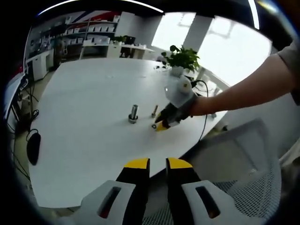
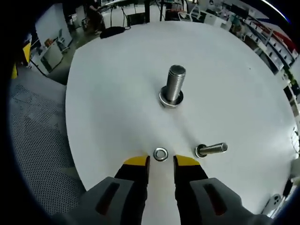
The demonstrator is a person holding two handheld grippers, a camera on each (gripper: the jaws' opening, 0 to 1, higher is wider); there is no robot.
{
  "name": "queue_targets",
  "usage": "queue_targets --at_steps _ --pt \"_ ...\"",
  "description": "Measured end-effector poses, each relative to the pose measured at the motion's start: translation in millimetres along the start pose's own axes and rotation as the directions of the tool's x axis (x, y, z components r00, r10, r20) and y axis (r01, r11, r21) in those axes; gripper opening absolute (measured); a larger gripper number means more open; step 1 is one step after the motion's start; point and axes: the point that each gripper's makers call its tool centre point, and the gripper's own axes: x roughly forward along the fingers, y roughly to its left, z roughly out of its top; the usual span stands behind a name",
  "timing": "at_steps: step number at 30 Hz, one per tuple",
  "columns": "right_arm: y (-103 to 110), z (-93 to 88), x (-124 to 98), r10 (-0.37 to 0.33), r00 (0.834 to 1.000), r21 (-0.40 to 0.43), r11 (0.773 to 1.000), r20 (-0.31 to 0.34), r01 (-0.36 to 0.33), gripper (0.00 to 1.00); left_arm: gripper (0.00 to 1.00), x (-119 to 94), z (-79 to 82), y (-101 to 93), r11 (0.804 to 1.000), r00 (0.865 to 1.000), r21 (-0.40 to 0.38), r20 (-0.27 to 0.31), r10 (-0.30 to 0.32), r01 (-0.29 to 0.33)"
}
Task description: Place the washer onto the threaded stud by aligning its center hole with the stud, sliding it down to the base, and recovering from edge contact or off-axis alignment until the washer reaches the visible bottom stop.
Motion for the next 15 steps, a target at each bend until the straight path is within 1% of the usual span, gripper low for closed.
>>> queue_targets --at_steps 2,4,8,12,13,15 --pt "3.7 1.4 1.3 0.025 1.0 0.0 1.0 0.004 -0.025 0.2 0.11 -0.1 0.2 0.2 1.0 1.0 -0.001 0.002 0.001 -0.001" --pt "3.2 4.0 2.3 0.03 1.0 -0.006 1.0 0.003 -0.03 0.2 0.11 -0.3 0.7 0.6 1.0 1.0 -0.004 0.006 0.003 -0.003" --pt "4.1 5.6 3.2 0.052 0.998 -0.049 0.997 -0.028 -0.053 0.2 0.11 -0.1 -0.1 0.6 1.0 1.0 -0.006 0.003 0.002 -0.002" --pt "5.5 4.4 2.8 0.073 0.992 -0.099 0.992 -0.101 -0.083 0.19 0.11 -0.3 0.9 1.1 1.0 1.0 -0.006 0.008 0.004 -0.004" --pt "6.5 2.5 2.0 0.082 0.988 -0.124 0.987 -0.134 -0.099 0.19 0.11 -0.5 1.0 1.3 1.0 1.0 -0.008 0.01 0.004 -0.004" --pt "7.5 0.9 1.9 0.084 0.981 -0.181 0.977 -0.174 -0.116 0.19 0.11 -0.4 1.2 1.2 1.0 1.0 -0.008 0.011 0.004 -0.004"
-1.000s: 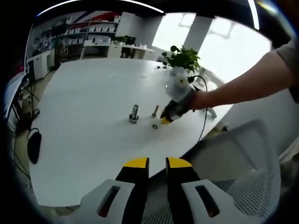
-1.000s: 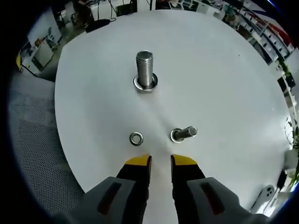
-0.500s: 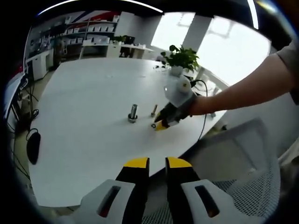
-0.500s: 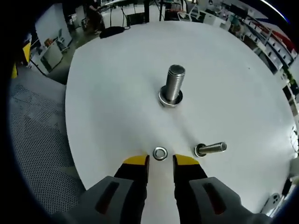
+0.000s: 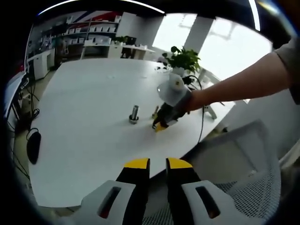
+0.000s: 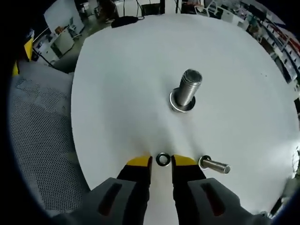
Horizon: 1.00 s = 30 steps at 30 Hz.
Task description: Place the washer onto the threaded stud by aligning its center hole with the stud, sliding it down to the base, and recovering from edge contact or off-axis alignment until the washer reaches the visible bottom stop.
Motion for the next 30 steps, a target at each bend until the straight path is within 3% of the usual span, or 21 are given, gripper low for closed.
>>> queue_targets --at_steps 10,16,20,25,27,30 --pt "-2.5 2.4 0.1 0.007 0.996 -0.026 1.0 -0.09 -0.009 0.14 0.11 1.0 -0.3 -1.5 1.0 1.0 0.006 -0.008 -0.006 0.006" --pt "-3.4 2.1 2.1 -0.025 0.981 -0.014 1.0 -0.194 0.022 0.14 0.1 1.8 -2.2 -0.9 1.0 1.0 0.006 -0.02 -0.003 0.003" --pt "-4.3 1.5 1.4 -0.016 0.976 0.003 1.0 -0.217 0.017 0.14 0.1 1.8 -3.0 1.6 1.0 1.0 -0.001 -0.026 0.008 -0.008" --pt "-2.0 0.0 0.1 -0.054 0.979 0.02 0.998 -0.195 0.059 0.13 0.1 1.9 -2.9 0.1 1.0 1.0 -0.007 -0.025 -0.001 0.001" --pt "-3.1 0.1 1.0 -0.071 0.985 0.023 0.997 -0.156 0.075 0.13 0.1 1.9 -2.7 0.0 1.0 1.0 -0.005 -0.023 -0.002 0.002" --pt "-3.7 -1.0 -0.8 -0.079 0.994 0.101 0.991 -0.074 0.086 0.13 0.1 1.3 -1.2 -0.7 1.0 1.0 -0.008 -0.013 -0.006 0.006"
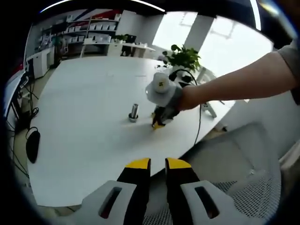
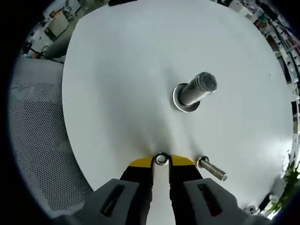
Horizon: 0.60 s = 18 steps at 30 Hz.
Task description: Place the washer onto the threaded stud by aligning its center hole with the stud, sliding it down to the base, and recovering from edge contact or off-axis alignment until the washer reaches the visible bottom stop.
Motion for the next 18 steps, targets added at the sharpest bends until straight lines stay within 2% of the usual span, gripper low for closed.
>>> queue_targets --at_steps 1,4,9,12,14,15,18 --pt "-1.9 0.0 1.0 -0.003 1.0 0.018 1.0 0.031 0.002 0.13 0.1 0.1 -0.2 -0.5 1.0 1.0 -0.001 -0.001 -0.003 0.003" --pt "-2.1 -1.0 -0.6 -0.011 0.997 0.096 0.995 0.071 0.004 0.13 0.1 1.0 -0.5 -2.2 1.0 1.0 0.007 -0.006 -0.01 0.01" --pt "-3.5 -3.6 -1.8 -0.025 0.994 0.155 0.988 0.103 0.009 0.13 0.1 0.6 -1.8 -3.2 1.0 1.0 0.005 -0.009 -0.015 0.015" --pt "-5.3 -7.2 -4.6 -0.036 0.994 0.163 0.986 0.107 0.018 0.13 0.1 0.5 -1.2 -3.3 1.0 1.0 0.004 -0.007 -0.017 0.017" --pt "-3.2 -7.2 -6.5 -0.006 0.992 0.233 0.972 0.125 -0.023 0.13 0.1 0.7 -1.7 -3.0 1.0 1.0 -0.002 -0.008 -0.017 0.017" --pt "-8.4 -9.3 -10.0 -0.019 0.991 0.269 0.963 0.13 -0.017 0.13 0.1 0.9 -2.2 -2.9 1.0 1.0 -0.006 -0.011 -0.018 0.018" --pt "-17.2 -12.7 -17.4 -0.037 0.989 0.299 0.954 0.14 -0.006 0.13 0.1 0.7 -3.0 -2.6 1.0 1.0 -0.01 -0.013 -0.016 0.016"
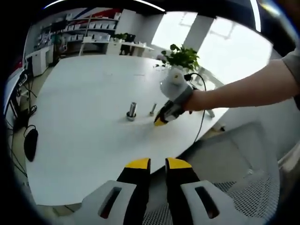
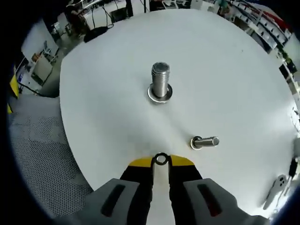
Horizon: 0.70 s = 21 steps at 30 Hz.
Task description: Place the washer onto the threaded stud by aligning its center hole with the stud, sliding it down to the base, and recovering from edge contact or off-axis alignment until the washer reaches the visible bottom stop.
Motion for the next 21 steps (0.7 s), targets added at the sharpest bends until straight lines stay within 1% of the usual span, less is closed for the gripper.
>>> queue_targets --at_steps 1,3,8,9,13,14,19,21 --pt "-2.0 -0.5 -5.1 -0.002 1.0 0.009 1.0 0.0 0.002 0.13 0.1 0.0 0.2 -0.3 1.0 1.0 0.002 0.001 -0.001 0.001" --pt "-9.2 0.8 -12.6 -0.025 1.0 0.0 1.0 0.011 0.025 0.13 0.1 -0.1 -0.1 -1.0 1.0 1.0 0.006 -0.002 -0.003 0.003" --pt "-23.1 6.0 -27.2 -0.05 0.998 -0.001 0.999 0.036 0.05 0.13 0.1 0.8 -0.4 -2.1 1.0 1.0 0.012 -0.009 -0.008 0.008" --pt "-25.6 5.9 -28.6 -0.052 0.998 0.004 0.999 0.036 0.052 0.13 0.1 0.8 -0.4 -2.2 1.0 1.0 0.013 -0.009 -0.009 0.009" --pt "-33.1 14.3 -39.9 -0.072 0.994 0.039 0.997 0.079 0.069 0.13 0.1 1.1 -0.4 -2.4 1.0 1.0 0.011 -0.008 -0.014 0.014" --pt "-34.4 17.0 -41.9 -0.079 0.993 0.028 0.997 0.09 0.077 0.13 0.1 1.2 0.0 -3.1 1.0 1.0 0.013 -0.009 -0.016 0.016" --pt "-34.5 22.6 -45.9 -0.092 0.992 0.007 0.996 0.09 0.091 0.13 0.1 2.6 -2.0 -6.2 0.999 0.999 0.024 -0.021 -0.031 0.031" --pt "-35.3 28.3 -47.9 -0.107 0.989 -0.018 0.994 0.106 0.109 0.13 0.1 2.7 -2.0 -7.4 0.999 0.999 0.027 -0.023 -0.036 0.037"
